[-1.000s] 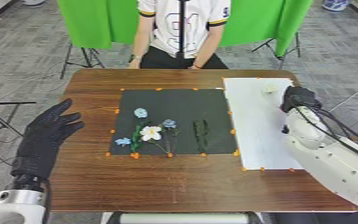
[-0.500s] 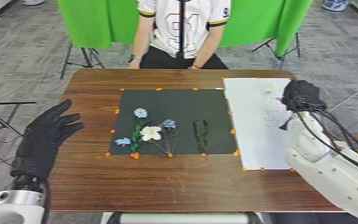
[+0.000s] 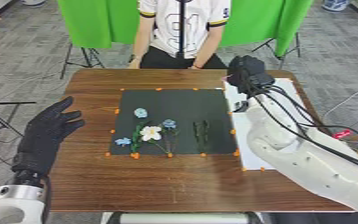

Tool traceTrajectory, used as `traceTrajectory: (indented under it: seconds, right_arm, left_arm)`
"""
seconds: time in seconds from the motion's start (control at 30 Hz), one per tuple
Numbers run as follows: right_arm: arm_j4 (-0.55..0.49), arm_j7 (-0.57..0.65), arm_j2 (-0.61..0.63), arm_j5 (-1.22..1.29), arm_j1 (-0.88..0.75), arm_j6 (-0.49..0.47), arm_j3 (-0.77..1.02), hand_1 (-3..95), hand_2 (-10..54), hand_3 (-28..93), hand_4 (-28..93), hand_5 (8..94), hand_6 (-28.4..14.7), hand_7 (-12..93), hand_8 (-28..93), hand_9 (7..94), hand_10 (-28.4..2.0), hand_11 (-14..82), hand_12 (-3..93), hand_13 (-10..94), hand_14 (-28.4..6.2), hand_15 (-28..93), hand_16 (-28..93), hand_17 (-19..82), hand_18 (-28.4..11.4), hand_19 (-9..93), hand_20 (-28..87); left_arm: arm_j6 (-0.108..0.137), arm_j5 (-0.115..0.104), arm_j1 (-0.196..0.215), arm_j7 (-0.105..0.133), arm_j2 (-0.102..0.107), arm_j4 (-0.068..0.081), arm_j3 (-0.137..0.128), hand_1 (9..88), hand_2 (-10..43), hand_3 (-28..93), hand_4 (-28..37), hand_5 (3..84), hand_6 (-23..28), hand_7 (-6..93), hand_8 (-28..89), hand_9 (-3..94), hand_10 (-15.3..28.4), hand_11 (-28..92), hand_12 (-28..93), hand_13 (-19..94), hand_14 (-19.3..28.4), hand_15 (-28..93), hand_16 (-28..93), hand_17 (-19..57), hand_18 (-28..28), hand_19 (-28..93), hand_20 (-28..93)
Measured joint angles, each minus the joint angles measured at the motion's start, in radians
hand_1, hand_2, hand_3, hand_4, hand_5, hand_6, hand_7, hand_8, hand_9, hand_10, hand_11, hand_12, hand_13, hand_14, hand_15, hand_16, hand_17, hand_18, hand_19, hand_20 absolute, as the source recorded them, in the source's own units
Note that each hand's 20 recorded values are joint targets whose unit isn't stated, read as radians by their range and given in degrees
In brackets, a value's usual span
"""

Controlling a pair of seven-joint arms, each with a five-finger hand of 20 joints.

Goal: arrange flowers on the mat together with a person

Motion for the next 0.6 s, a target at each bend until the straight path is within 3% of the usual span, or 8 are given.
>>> traceTrajectory:
  seconds: [0.33, 0.6]
  right_arm:
    - [-0.005, -0.038, -0.083, -0.008, 0.019, -0.073, -0.113, 59.1, -9.5, 65, -28, 77.9, 4.6, 29, 0, 90.9, -3.6, 12.5, 37.9, 80, -1.4, 52, 27, 41, -14.0, 89, -3]
    - [0.053, -0.036, -0.11, -0.011, 0.019, -0.104, -0.166, 57.5, -9.5, 64, -28, 74.9, 3.9, 27, -1, 88.0, -4.3, 11.6, 36.7, 77, -1.9, 52, 27, 39, -14.5, 87, -3]
  left_arm:
    - [-0.003, -0.002, 0.012, 0.01, 0.0, 0.0, -0.002, 24.8, 4.8, 80, -26.8, 33.9, 7.4, 18.3, -12, 31.8, 19.0, 35, 9, 23, 25.4, 63, -13, -8.3, 22.5, 54, 8]
    - [-0.008, -0.009, 0.019, 0.022, 0.001, 0.001, -0.001, 24.9, 4.8, 80, -26.9, 33.8, 7.4, 18.2, -12, 31.8, 19.0, 35, 9, 23, 25.5, 63, -13, -8.3, 22.6, 54, 8]
